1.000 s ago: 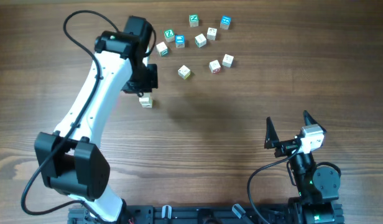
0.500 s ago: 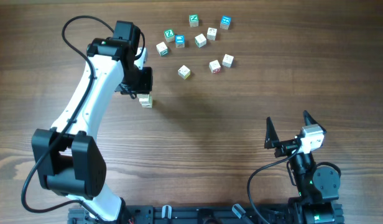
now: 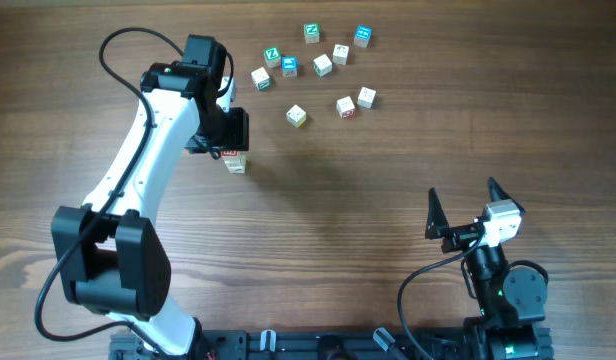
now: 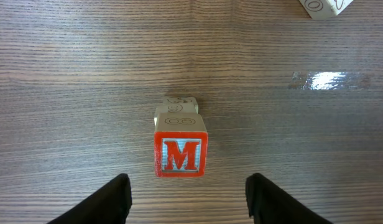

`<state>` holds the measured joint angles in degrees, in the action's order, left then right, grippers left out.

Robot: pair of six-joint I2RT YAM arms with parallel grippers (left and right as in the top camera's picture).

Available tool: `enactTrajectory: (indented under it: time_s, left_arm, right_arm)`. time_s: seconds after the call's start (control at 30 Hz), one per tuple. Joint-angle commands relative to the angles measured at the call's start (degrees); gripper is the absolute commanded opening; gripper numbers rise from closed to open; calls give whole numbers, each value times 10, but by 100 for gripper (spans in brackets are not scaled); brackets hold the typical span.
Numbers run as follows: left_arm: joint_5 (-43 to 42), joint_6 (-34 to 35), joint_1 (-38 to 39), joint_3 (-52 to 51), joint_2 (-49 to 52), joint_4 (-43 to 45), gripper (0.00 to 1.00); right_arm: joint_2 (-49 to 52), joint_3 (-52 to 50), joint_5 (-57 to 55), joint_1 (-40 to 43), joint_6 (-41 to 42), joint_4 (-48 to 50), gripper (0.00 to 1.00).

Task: Form a tower
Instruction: 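Lower the red M block onto the top of the stack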

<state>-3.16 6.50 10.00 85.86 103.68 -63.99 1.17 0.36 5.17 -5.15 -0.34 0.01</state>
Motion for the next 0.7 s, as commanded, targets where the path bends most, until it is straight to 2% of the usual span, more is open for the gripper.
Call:
enactTrajectory:
  time_s: [0.0, 0.3, 0.33, 0.4, 0.43, 0.6, 0.67]
  left_arm:
    - [-9, 0, -2, -6, 26, 4, 61]
    - [-9, 0, -2, -6, 57, 28, 68]
    - [-9, 0, -2, -6, 59, 32, 71]
    - [-9, 0, -2, -6, 59, 32, 86]
    - [-9, 0, -2, -6, 59, 31, 89]
    - [2, 30, -2, -37, 64, 67, 91]
    - [0, 30, -2, -41, 64, 70, 100]
  right_arm:
    - [-2, -1, 9, 2, -8, 3, 100]
    - [-2, -1, 9, 2, -8, 3, 100]
    - [-2, -1, 9, 2, -8, 3, 100]
    - [-2, -1, 9, 2, -8, 3, 100]
    - [-2, -1, 9, 2, -8, 3, 100]
    - [-2, -1, 9, 2, -8, 3, 100]
    - [-2, -1, 9, 2, -8, 3, 100]
